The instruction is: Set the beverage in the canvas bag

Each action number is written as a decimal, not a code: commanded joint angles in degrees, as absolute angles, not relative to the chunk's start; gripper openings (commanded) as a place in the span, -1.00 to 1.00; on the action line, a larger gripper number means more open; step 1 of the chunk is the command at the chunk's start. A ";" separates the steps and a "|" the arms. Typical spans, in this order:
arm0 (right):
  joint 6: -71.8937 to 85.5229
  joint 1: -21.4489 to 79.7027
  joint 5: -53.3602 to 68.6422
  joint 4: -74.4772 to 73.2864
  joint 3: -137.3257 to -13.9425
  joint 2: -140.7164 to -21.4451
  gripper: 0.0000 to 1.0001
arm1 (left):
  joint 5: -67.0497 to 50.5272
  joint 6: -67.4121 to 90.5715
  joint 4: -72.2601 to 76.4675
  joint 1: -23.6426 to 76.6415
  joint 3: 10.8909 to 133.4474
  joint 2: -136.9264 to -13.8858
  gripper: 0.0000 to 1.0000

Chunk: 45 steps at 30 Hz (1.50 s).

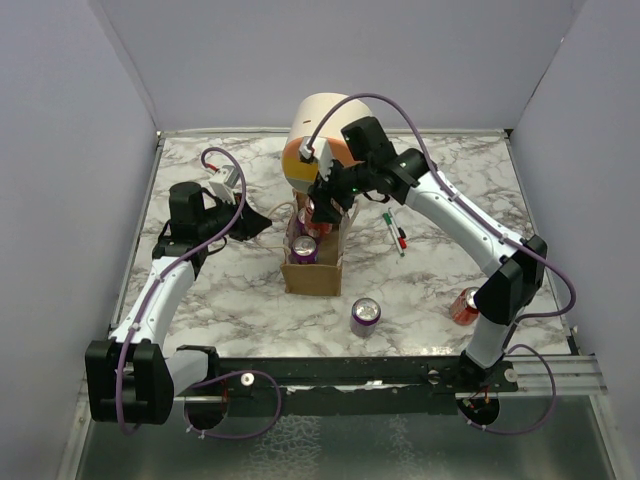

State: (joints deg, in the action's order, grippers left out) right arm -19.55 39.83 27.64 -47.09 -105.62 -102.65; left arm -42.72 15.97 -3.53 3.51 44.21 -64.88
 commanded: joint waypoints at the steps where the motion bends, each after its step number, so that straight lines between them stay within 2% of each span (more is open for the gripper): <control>1: -22.75 40.60 23.81 -46.25 -104.94 -101.54 -0.98 | -44.21 15.03 -3.54 3.98 44.83 -65.49 -1.00; 22: -25.32 40.66 18.91 -43.65 -99.16 -103.31 -0.98 | -44.19 15.63 -2.93 3.96 44.51 -65.47 -1.00; 39: -24.33 40.61 21.14 -38.71 -94.30 -106.13 -0.97 | -44.61 15.49 -2.88 3.96 44.39 -64.82 -1.00; 45: -23.89 40.58 22.87 -37.07 -91.81 -106.36 -0.90 | -44.76 15.38 -2.82 3.96 44.30 -65.12 -1.00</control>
State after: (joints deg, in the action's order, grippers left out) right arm -24.67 40.21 20.36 -41.95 -92.36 -106.69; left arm -43.09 15.92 -3.49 3.51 44.21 -65.39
